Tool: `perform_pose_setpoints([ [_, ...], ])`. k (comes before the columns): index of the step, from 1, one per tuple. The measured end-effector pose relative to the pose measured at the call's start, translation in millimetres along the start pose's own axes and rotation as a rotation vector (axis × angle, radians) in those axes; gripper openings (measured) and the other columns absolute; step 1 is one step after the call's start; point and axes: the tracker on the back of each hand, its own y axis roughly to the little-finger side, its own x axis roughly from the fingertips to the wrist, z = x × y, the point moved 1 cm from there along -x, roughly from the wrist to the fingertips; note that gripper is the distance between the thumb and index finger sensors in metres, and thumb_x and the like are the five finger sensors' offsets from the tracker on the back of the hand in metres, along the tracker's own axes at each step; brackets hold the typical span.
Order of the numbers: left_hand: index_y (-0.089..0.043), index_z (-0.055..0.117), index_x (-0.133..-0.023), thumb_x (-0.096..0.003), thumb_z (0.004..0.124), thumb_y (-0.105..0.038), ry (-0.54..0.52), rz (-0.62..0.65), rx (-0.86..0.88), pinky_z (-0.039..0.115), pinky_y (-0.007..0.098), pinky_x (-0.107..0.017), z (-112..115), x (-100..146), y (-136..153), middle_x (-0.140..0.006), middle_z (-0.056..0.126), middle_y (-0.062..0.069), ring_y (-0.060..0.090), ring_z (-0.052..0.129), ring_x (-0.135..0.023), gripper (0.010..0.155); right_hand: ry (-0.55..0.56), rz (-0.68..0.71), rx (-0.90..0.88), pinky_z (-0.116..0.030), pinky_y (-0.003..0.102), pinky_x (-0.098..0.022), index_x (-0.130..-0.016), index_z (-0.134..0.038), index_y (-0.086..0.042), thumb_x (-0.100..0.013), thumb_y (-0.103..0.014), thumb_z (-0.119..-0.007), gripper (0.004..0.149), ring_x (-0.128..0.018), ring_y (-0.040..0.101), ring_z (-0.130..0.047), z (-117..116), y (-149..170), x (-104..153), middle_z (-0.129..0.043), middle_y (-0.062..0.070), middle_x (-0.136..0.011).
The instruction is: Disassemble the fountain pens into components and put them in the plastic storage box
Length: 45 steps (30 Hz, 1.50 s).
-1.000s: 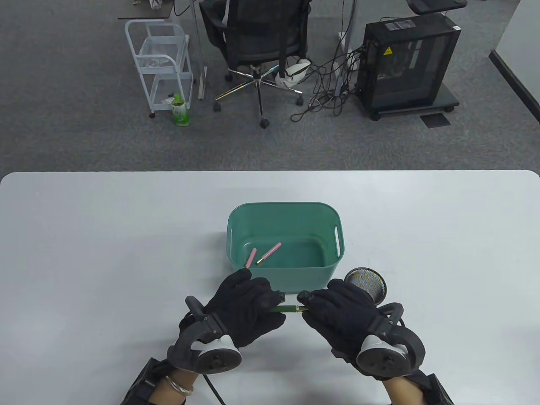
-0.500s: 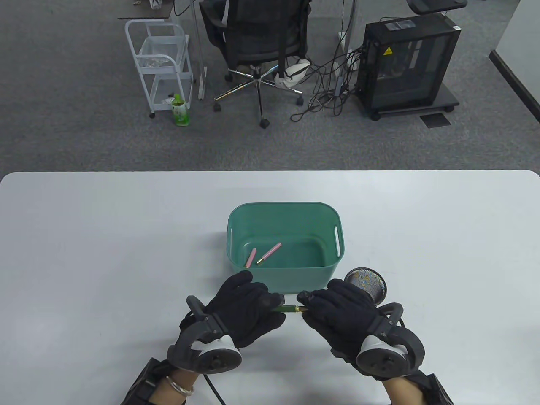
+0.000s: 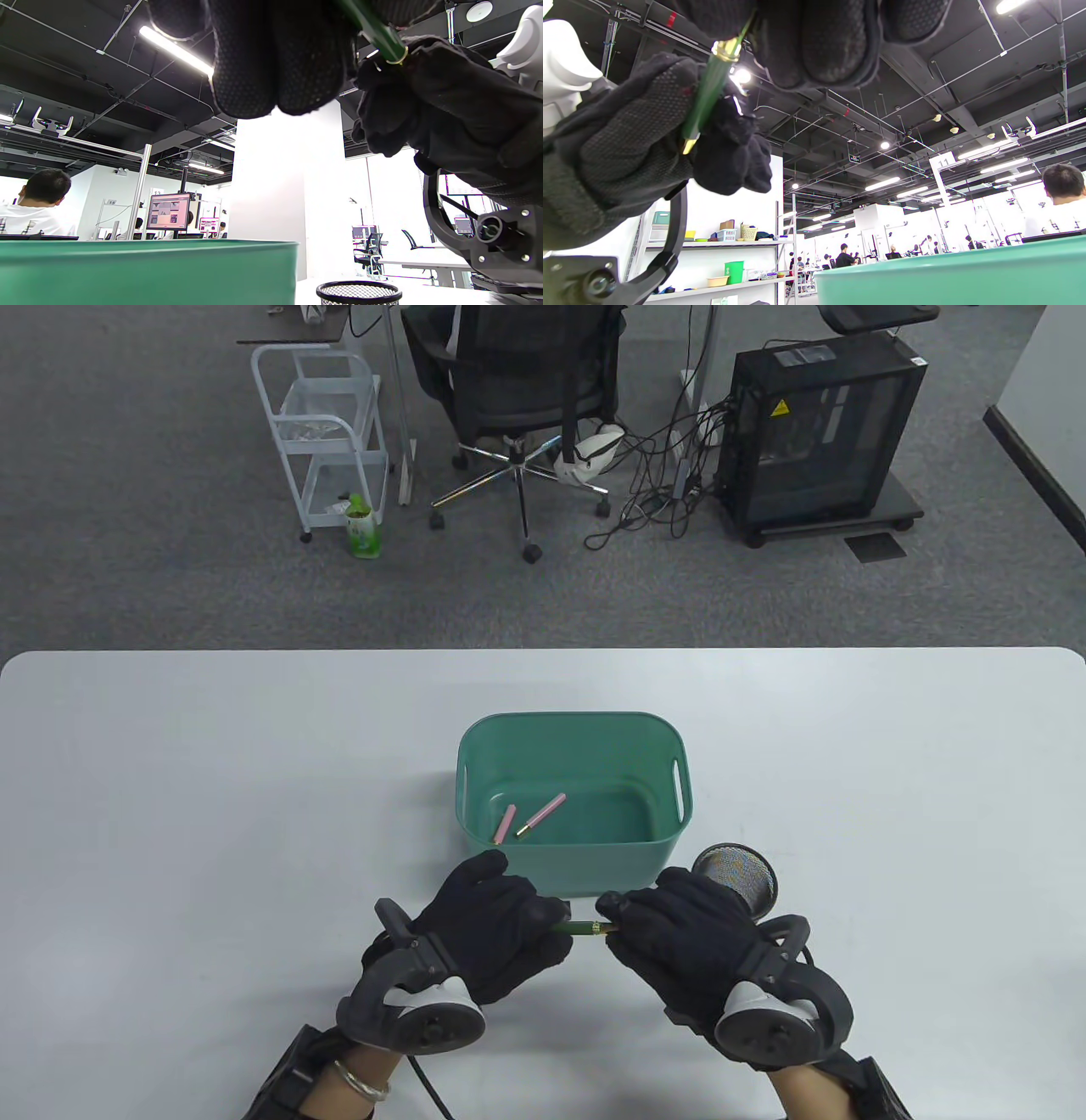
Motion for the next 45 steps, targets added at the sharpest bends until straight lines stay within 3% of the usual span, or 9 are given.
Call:
perform_pose_setpoints([
  [5, -0.015, 0.074, -0.103, -0.0630, 0.060, -0.059, -0.003, -0.008, 0.000, 0.057, 0.057, -0.081, -1.0, 1.0, 1.2, -0.083, 0.094, -0.002, 0.027, 0.091, -0.087, 0.061, 0.003, -0.003, -0.002, -0.069, 0.042, -0.069, -0.088, -0.082, -0.025, -0.054, -0.045, -0.070, 0.042, -0.061, 0.010, -0.093, 0.1, 0.4, 0.1, -0.091, -0.001, -0.075],
  [8, -0.015, 0.069, -0.106, -0.0605, 0.068, -0.060, -0.012, -0.010, -0.009, 0.055, 0.057, -0.083, -2.1, 1.2, 0.8, -0.085, 0.092, -0.003, 0.026, 0.089, -0.090, 0.064, 0.007, -0.004, -0.007, -0.069, 0.042, -0.069, -0.088, -0.082, -0.024, -0.054, -0.045, -0.070, 0.042, -0.061, 0.010, -0.093, 0.3, 0.7, 0.1, -0.091, -0.001, -0.076],
  [16, -0.017, 0.073, -0.097, -0.0626, 0.074, -0.050, -0.029, 0.004, -0.026, 0.056, 0.054, -0.082, -2.7, 1.4, -1.8, -0.080, 0.090, -0.009, 0.021, 0.091, -0.085, 0.048, 0.014, -0.007, -0.014, -0.069, 0.041, -0.069, -0.088, -0.082, -0.025, -0.054, -0.045, -0.070, 0.042, -0.061, 0.010, -0.093, 0.4, 1.9, 0.3, -0.091, -0.001, -0.076],
  [22, -0.015, 0.078, -0.094, -0.0630, 0.072, -0.049, -0.040, 0.009, -0.026, 0.059, 0.053, -0.081, -3.0, 1.7, -2.8, -0.074, 0.093, -0.008, 0.020, 0.095, -0.079, 0.046, 0.012, -0.012, -0.029, -0.069, 0.041, -0.069, -0.089, -0.082, -0.025, -0.054, -0.045, -0.070, 0.042, -0.062, 0.010, -0.093, -0.4, 2.8, 0.4, -0.090, -0.001, -0.076],
  [40, -0.015, 0.086, -0.088, -0.0664, 0.056, -0.048, -0.037, 0.011, -0.009, 0.063, 0.052, -0.078, -2.3, 1.3, -1.9, -0.061, 0.099, -0.006, 0.020, 0.100, -0.067, 0.050, 0.017, -0.012, -0.046, -0.069, 0.041, -0.069, -0.089, -0.081, -0.025, -0.054, -0.044, -0.070, 0.042, -0.062, 0.010, -0.092, -1.4, 3.8, 0.2, -0.090, -0.001, -0.077],
  [43, -0.015, 0.085, -0.089, -0.0662, 0.056, -0.050, -0.042, 0.009, -0.004, 0.063, 0.053, -0.078, -2.6, 1.5, -1.1, -0.062, 0.098, -0.006, 0.021, 0.099, -0.069, 0.051, 0.018, -0.011, -0.045, -0.069, 0.041, -0.069, -0.089, -0.081, -0.025, -0.054, -0.044, -0.070, 0.041, -0.062, 0.010, -0.092, -1.4, 3.6, 0.3, -0.090, -0.001, -0.076],
  [45, -0.015, 0.081, -0.096, -0.0644, 0.058, -0.055, -0.035, 0.009, 0.001, 0.060, 0.055, -0.080, -2.4, 1.7, -0.7, -0.071, 0.097, -0.004, 0.023, 0.096, -0.077, 0.056, 0.019, -0.012, -0.044, -0.069, 0.041, -0.069, -0.089, -0.081, -0.025, -0.054, -0.044, -0.070, 0.041, -0.062, 0.010, -0.092, -1.3, 3.8, 0.3, -0.090, -0.001, -0.077],
])
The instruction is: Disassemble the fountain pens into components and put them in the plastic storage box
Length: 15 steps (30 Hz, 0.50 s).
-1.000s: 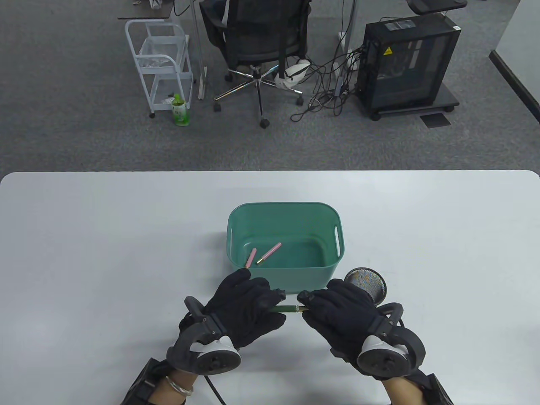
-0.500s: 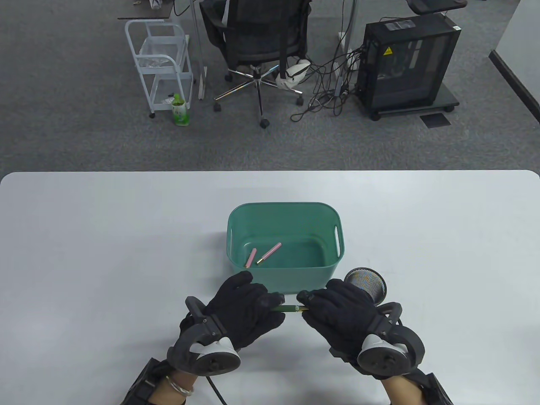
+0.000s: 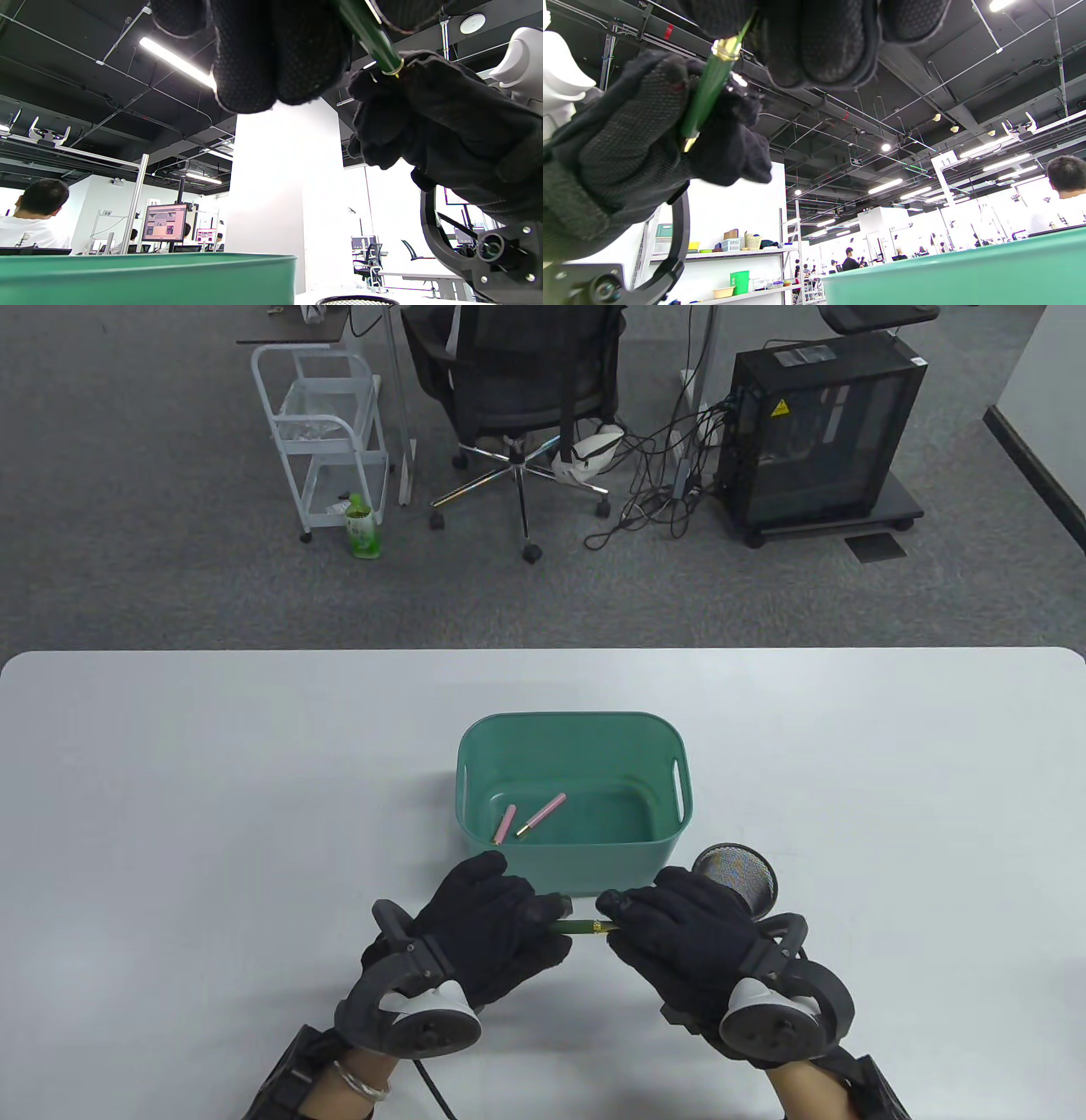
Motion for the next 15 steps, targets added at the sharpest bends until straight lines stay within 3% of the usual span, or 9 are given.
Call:
perform_pose_setpoints([
  [6, -0.016, 0.065, -0.108, -0.0607, 0.069, -0.059, -0.007, -0.005, -0.022, 0.054, 0.056, -0.083, -0.9, 0.3, -0.5, -0.087, 0.089, -0.004, 0.026, 0.087, -0.091, 0.064, 0.009, -0.006, -0.009, -0.069, 0.041, -0.069, -0.089, -0.081, -0.025, -0.054, -0.045, -0.070, 0.041, -0.062, 0.010, -0.092, 0.7, 0.9, 0.1, -0.090, -0.001, -0.077],
  [15, -0.016, 0.074, -0.096, -0.0624, 0.074, -0.049, -0.018, -0.003, -0.034, 0.058, 0.054, -0.082, -1.9, 0.2, -2.1, -0.077, 0.091, -0.008, 0.021, 0.093, -0.082, 0.047, 0.018, -0.014, -0.026, -0.069, 0.041, -0.069, -0.089, -0.081, -0.025, -0.054, -0.045, -0.069, 0.041, -0.062, 0.010, -0.092, 1.6, 2.3, 0.4, -0.090, -0.001, -0.077],
])
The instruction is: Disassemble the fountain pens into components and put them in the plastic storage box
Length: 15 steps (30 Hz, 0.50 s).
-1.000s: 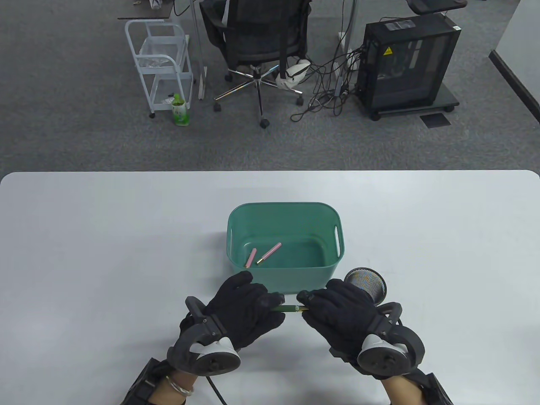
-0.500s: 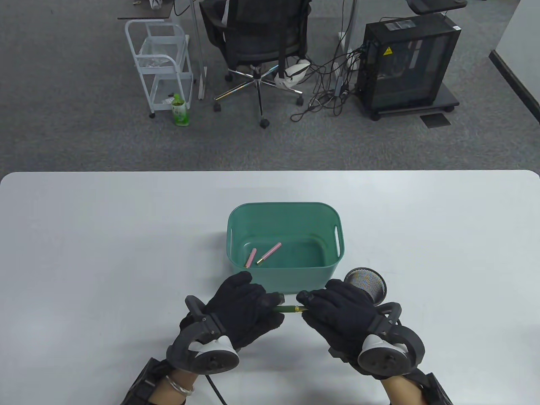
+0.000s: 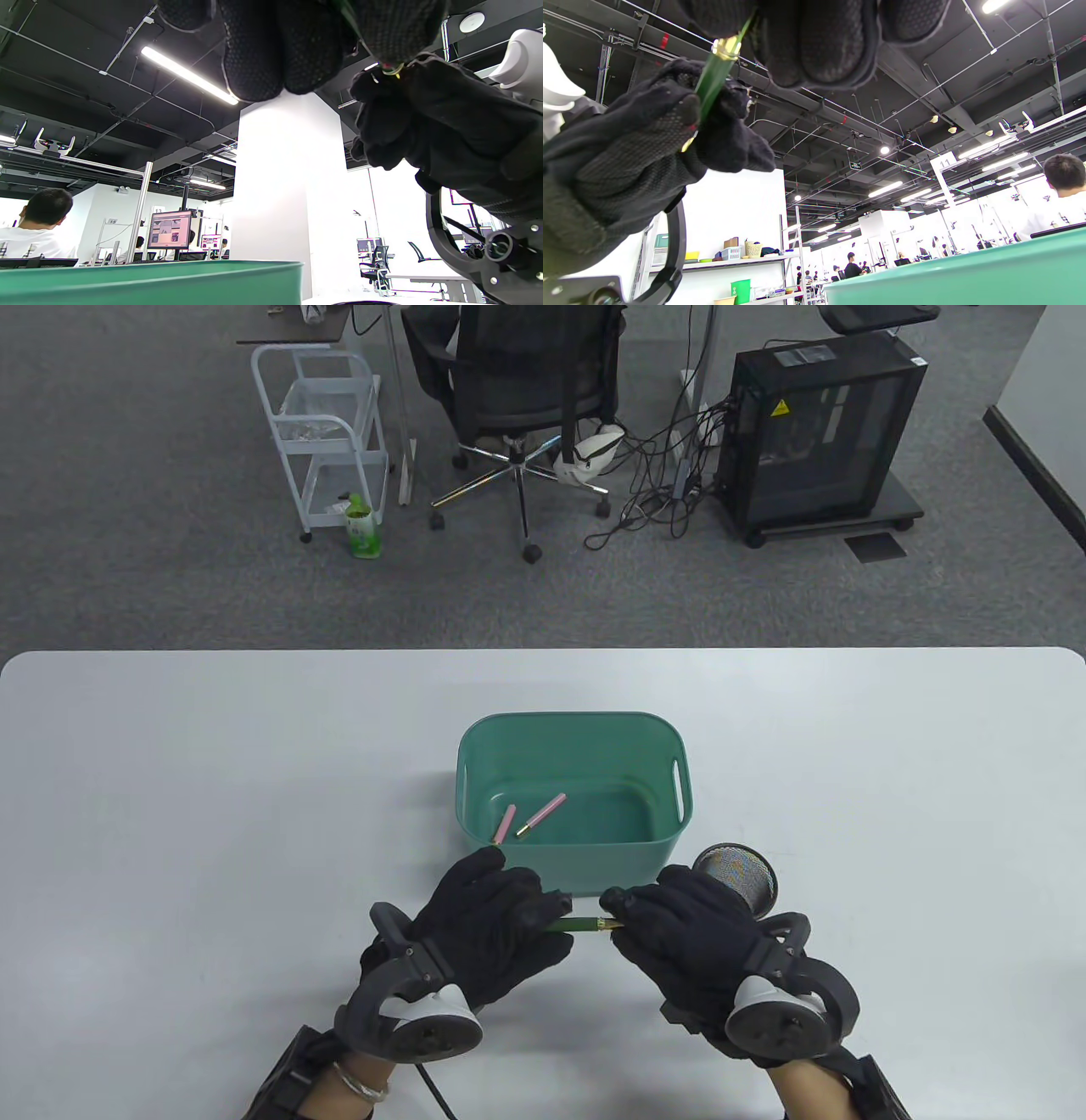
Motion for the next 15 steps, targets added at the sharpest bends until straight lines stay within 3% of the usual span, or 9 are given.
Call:
perform_pose_setpoints([
  [15, -0.014, 0.083, -0.090, -0.0645, 0.066, -0.049, 0.004, 0.000, 0.008, 0.061, 0.053, -0.079, -0.2, 0.3, 0.3, -0.066, 0.097, -0.007, 0.020, 0.098, -0.072, 0.047, -0.019, -0.011, -0.004, -0.069, 0.041, -0.069, -0.089, -0.081, -0.026, -0.054, -0.045, -0.069, 0.042, -0.063, 0.010, -0.092, -2.1, 1.9, 0.2, -0.090, -0.001, -0.077],
])
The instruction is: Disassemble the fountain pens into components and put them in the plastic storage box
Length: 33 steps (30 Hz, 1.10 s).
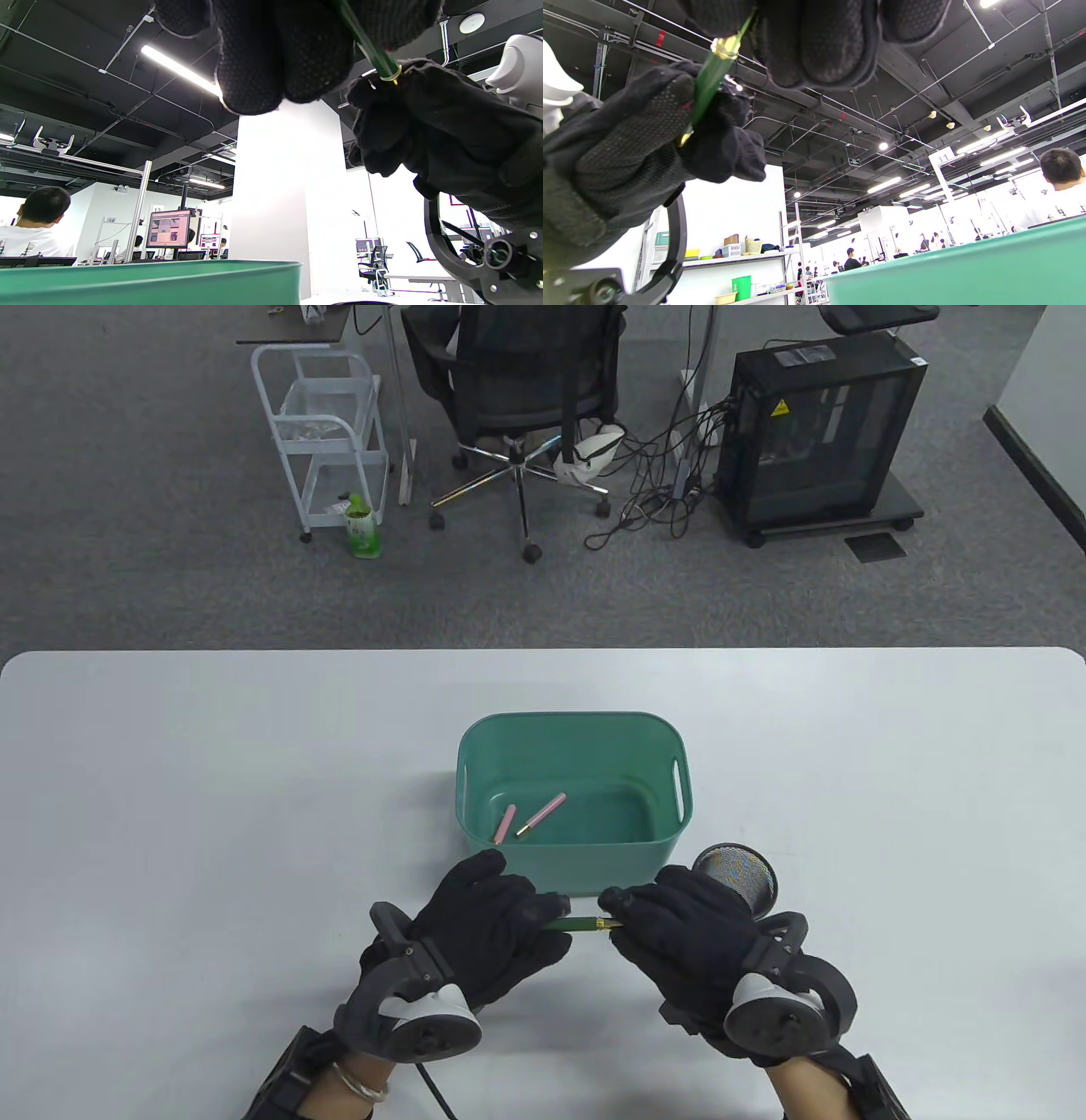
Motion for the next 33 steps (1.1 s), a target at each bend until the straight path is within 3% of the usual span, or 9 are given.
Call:
perform_pose_setpoints([
  [13, -0.016, 0.083, -0.092, -0.0641, 0.068, -0.050, 0.018, -0.010, -0.001, 0.060, 0.053, -0.080, 1.5, -0.8, 1.8, -0.067, 0.097, -0.006, 0.021, 0.097, -0.074, 0.047, -0.042, -0.008, 0.046, -0.069, 0.042, -0.069, -0.088, -0.083, -0.025, -0.053, -0.044, -0.072, 0.041, -0.062, 0.011, -0.093, -1.6, 0.8, -1.3, -0.091, -0.001, -0.076],
  [19, -0.017, 0.070, -0.104, -0.0607, 0.074, -0.054, 0.041, -0.020, -0.009, 0.055, 0.055, -0.083, 2.6, -1.1, 2.5, -0.084, 0.090, -0.005, 0.023, 0.088, -0.089, 0.057, -0.035, -0.005, 0.046, -0.069, 0.042, -0.069, -0.088, -0.083, -0.024, -0.053, -0.044, -0.072, 0.041, -0.062, 0.011, -0.093, -1.7, 0.5, -1.0, -0.091, -0.001, -0.076],
  [25, -0.017, 0.072, -0.098, -0.0622, 0.076, -0.048, 0.034, -0.014, -0.009, 0.055, 0.055, -0.083, 2.2, -1.1, 2.3, -0.084, 0.089, -0.007, 0.022, 0.089, -0.089, 0.048, -0.033, -0.006, 0.045, -0.069, 0.042, -0.069, -0.088, -0.083, -0.025, -0.053, -0.044, -0.072, 0.041, -0.062, 0.010, -0.093, -1.9, 0.5, -0.9, -0.091, -0.001, -0.076],
  [33, -0.016, 0.080, -0.092, -0.0636, 0.069, -0.051, 0.036, -0.015, 0.010, 0.058, 0.054, -0.081, 2.9, -1.4, 3.7, -0.075, 0.095, -0.006, 0.022, 0.095, -0.080, 0.047, -0.032, -0.002, 0.047, -0.068, 0.042, -0.069, -0.088, -0.083, -0.025, -0.053, -0.044, -0.072, 0.041, -0.062, 0.011, -0.093, -2.2, 0.2, -0.5, -0.091, -0.001, -0.076],
])
